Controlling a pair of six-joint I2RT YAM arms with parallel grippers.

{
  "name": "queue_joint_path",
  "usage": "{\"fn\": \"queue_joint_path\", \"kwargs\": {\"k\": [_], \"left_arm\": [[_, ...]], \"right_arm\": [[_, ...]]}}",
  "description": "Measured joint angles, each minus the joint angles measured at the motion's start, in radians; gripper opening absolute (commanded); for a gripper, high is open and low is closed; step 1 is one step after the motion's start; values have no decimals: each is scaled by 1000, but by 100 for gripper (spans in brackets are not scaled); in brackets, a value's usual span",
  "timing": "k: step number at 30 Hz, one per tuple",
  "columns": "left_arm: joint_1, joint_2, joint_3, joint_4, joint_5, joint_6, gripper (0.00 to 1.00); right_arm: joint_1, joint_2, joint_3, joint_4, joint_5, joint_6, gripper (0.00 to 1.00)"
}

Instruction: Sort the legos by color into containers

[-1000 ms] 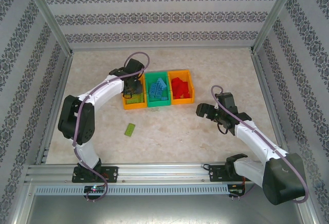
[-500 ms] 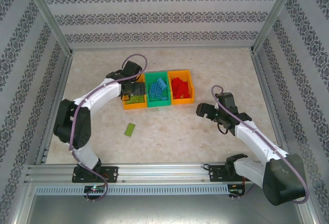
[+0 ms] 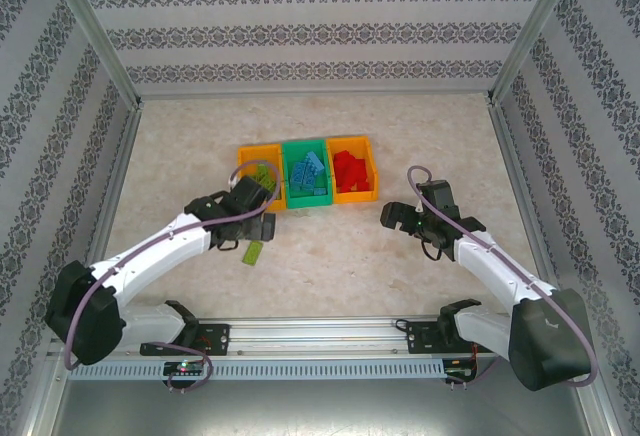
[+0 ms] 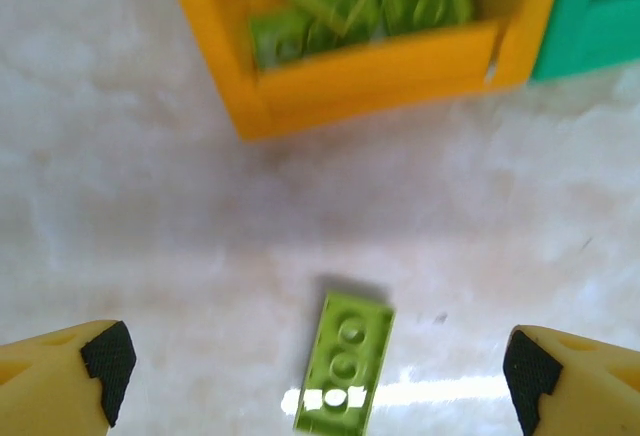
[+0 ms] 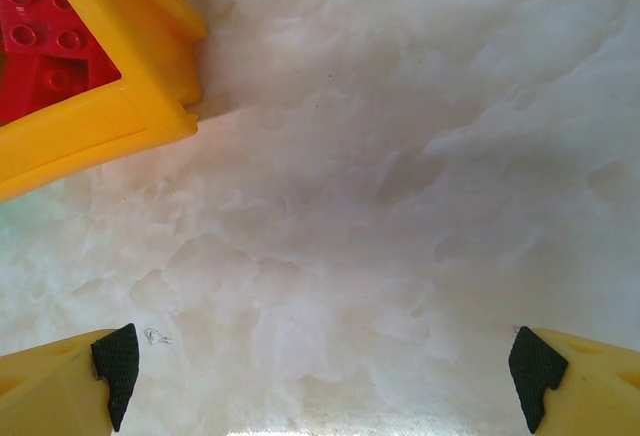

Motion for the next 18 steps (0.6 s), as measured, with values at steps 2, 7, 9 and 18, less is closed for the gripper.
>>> {"fn": "queue_joint_path", "kwargs": {"k": [2, 7, 9, 18], "left_arm": [[-11, -5, -55, 0, 5, -19, 93], [-14, 64, -100, 4, 44, -32, 90], [-14, 102, -101, 14, 60, -32, 87], [-15, 213, -101, 91, 129, -16, 70]], "right_arm": [[0, 7, 0, 1, 0, -1, 98], [0, 12, 0, 1, 0, -3, 98], [0, 12, 0, 0, 0, -3, 98], [0, 11, 0, 0, 0, -3, 98]]}}
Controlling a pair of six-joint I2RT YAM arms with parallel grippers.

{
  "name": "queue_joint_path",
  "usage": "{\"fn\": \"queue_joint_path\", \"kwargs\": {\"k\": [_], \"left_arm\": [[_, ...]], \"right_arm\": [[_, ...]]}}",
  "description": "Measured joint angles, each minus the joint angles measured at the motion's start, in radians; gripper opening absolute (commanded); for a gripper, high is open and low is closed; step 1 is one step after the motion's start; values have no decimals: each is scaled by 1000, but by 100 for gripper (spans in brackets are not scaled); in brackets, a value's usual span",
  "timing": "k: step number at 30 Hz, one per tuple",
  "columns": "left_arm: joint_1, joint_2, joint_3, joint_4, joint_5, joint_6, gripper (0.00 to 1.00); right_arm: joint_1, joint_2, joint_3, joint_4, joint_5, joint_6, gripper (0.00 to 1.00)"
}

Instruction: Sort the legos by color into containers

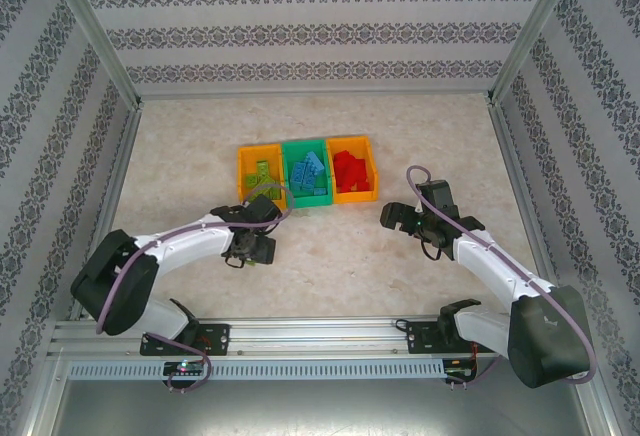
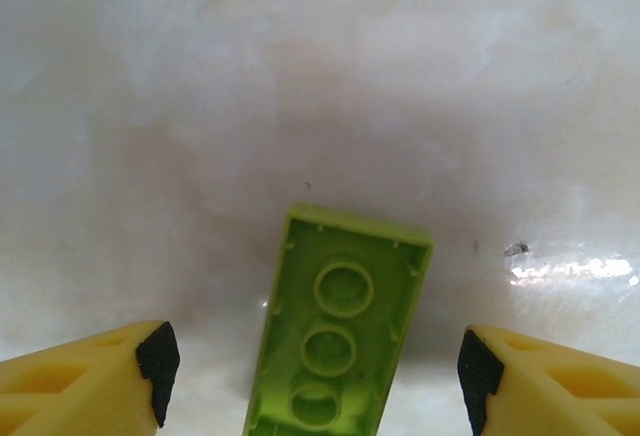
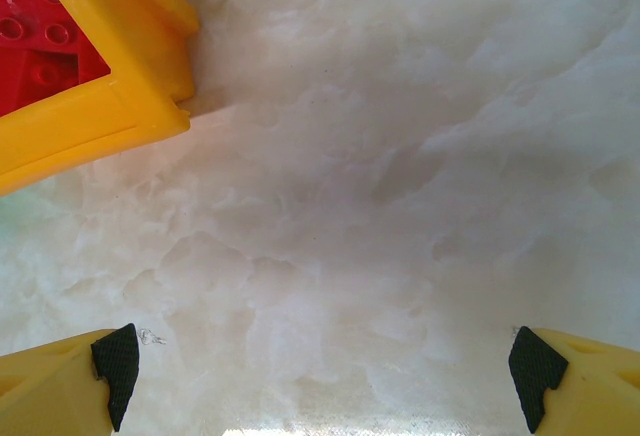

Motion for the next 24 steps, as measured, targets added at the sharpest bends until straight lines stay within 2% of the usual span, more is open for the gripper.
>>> {"fn": "queue_joint_path", "kwargs": {"k": [2, 6, 9, 15, 21, 24], "left_arm": [[0, 33, 2, 11, 12, 4, 63], [-6, 56, 23, 19, 43, 14, 38], [-11, 67, 39, 11, 50, 12, 29], [-11, 67, 58, -13, 32, 7, 23], [-2, -6, 203, -84, -54, 7, 27], [43, -50, 308, -86, -79, 10, 29]], "right_arm": [[0, -1, 0, 0, 0, 0, 98], [0, -5, 0, 0, 0, 0, 98], [0, -5, 0, 0, 0, 0, 98], [0, -5, 0, 0, 0, 0, 98], [0, -2, 0, 0, 0, 0, 98], [0, 9, 0, 0, 0, 0, 98]]}}
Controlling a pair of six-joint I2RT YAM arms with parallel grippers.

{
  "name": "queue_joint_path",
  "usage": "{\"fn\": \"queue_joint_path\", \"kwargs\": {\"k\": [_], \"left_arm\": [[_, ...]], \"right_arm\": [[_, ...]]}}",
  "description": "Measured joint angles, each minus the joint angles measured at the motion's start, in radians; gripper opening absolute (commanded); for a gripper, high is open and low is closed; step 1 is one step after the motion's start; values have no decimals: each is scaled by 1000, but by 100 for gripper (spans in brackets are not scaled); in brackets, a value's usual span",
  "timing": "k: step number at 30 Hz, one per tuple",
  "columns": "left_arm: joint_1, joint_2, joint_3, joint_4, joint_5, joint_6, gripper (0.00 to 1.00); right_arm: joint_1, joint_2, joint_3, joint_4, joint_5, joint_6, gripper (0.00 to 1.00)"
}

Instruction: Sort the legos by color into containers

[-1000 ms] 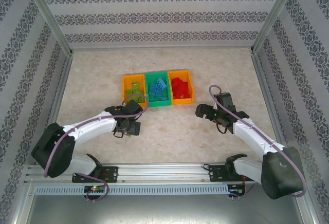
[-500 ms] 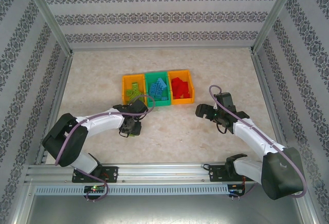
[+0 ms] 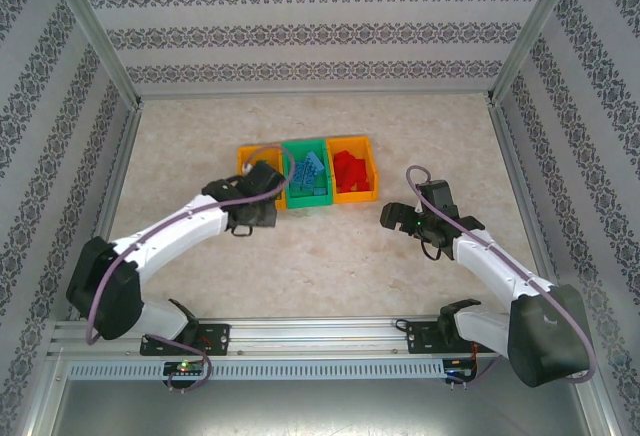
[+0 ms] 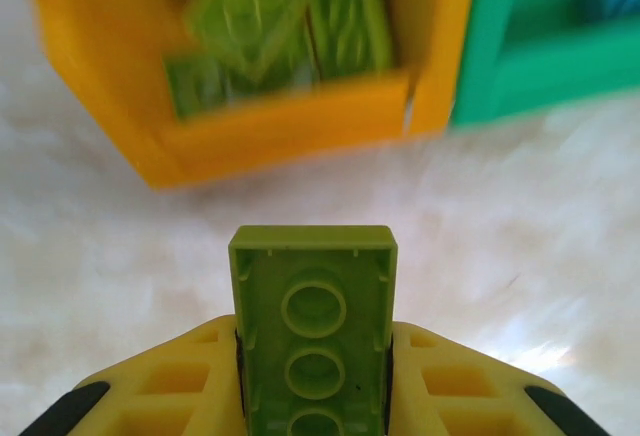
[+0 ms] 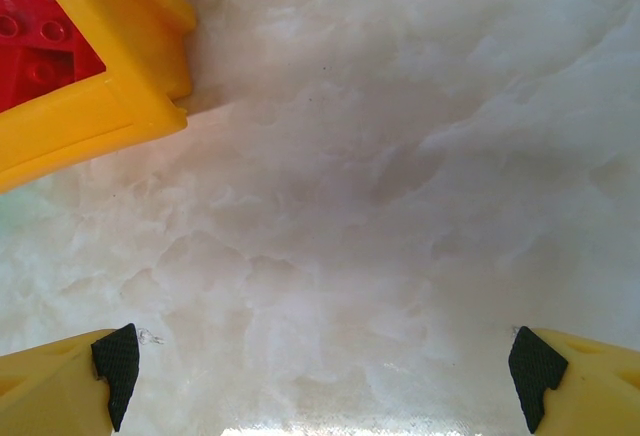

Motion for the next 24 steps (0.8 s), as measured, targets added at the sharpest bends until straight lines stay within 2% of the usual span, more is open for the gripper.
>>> {"fn": "queue_joint_path", "kwargs": {"k": [4, 7, 12, 15, 18, 20, 22, 24], "left_arm": [[107, 23, 116, 3, -3, 12, 27], [164, 106, 198, 7, 3, 29, 26], [198, 282, 307, 12, 36, 47, 27], [212, 369, 358, 11, 55, 50, 34], [222, 422, 396, 11, 60, 53, 61], [222, 428, 401, 10, 61, 50, 73], [222, 425, 401, 11, 64, 47, 89], [222, 416, 399, 12, 70, 39, 100]], "right_arm": [[0, 11, 1, 0, -1, 0, 98], [0, 11, 2, 0, -1, 0, 98], [6, 11, 8, 0, -3, 0, 98], [6, 11, 14, 0, -4, 0, 98], [6, 11, 17, -1, -3, 0, 98], [6, 11, 17, -1, -3, -3, 98], [6, 10, 17, -1, -3, -14, 98], [6, 10, 17, -1, 1, -26, 98]]}}
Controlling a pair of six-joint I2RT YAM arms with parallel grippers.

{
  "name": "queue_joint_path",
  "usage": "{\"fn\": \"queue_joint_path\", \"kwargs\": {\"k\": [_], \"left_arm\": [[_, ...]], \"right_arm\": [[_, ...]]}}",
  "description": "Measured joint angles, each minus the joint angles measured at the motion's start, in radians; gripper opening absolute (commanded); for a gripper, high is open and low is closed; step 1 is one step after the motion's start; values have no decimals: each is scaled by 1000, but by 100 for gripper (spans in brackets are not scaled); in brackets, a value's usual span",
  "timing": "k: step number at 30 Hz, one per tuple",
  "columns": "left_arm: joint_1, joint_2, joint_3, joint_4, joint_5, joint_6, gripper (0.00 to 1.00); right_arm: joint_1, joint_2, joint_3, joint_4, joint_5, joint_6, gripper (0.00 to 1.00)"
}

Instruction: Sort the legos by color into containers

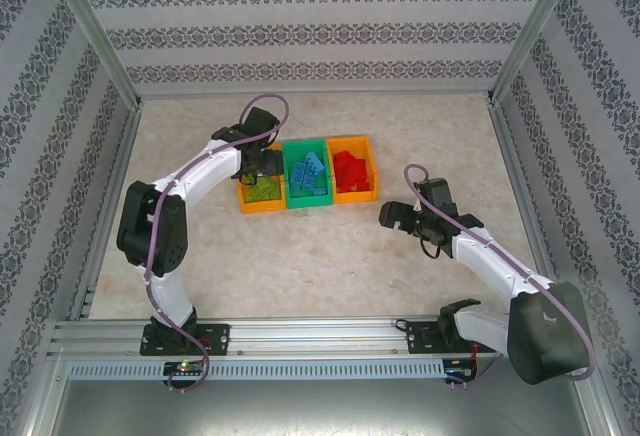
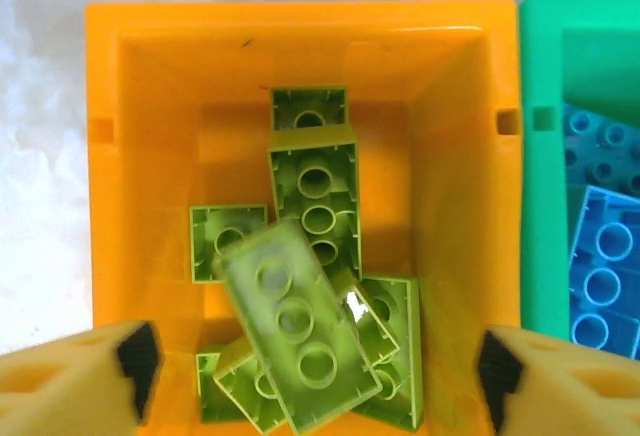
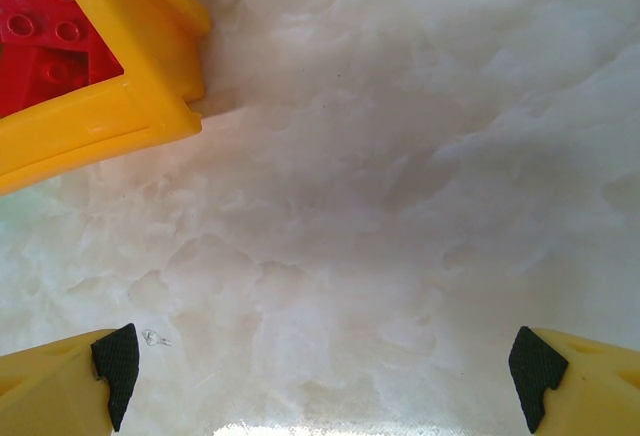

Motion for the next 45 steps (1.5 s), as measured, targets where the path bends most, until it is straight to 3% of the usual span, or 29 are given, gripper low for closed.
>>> {"fn": "queue_joint_path", "kwargs": {"k": [6, 11, 17, 22, 28, 32, 39, 45], "left_arm": [[0, -114, -64, 10, -23, -16, 100], [0, -320, -211, 40, -141, 0, 99], [4, -527, -447, 132, -264, 100, 99], [12, -612, -574, 208, -312, 195, 99], [23, -642, -672, 370, -362, 312, 99], [50, -661, -797, 542, -371, 407, 99], [159, -661, -1015, 893, -311, 494, 99], [210, -473, -1050, 1205, -206, 507, 99]], "right_arm": [[0, -27, 0, 5, 56, -58, 98], [-13, -76, 0, 91, 171, -158, 98], [-78, -95, -89, 404, 288, -315, 98], [-131, 63, -172, 670, 329, -394, 98], [-159, 294, -166, 944, 338, -441, 98], [-196, 362, -196, 1101, 318, -440, 98], [-201, 368, -196, 1151, 283, -441, 98], [-201, 368, -196, 1161, 272, -444, 98]]}}
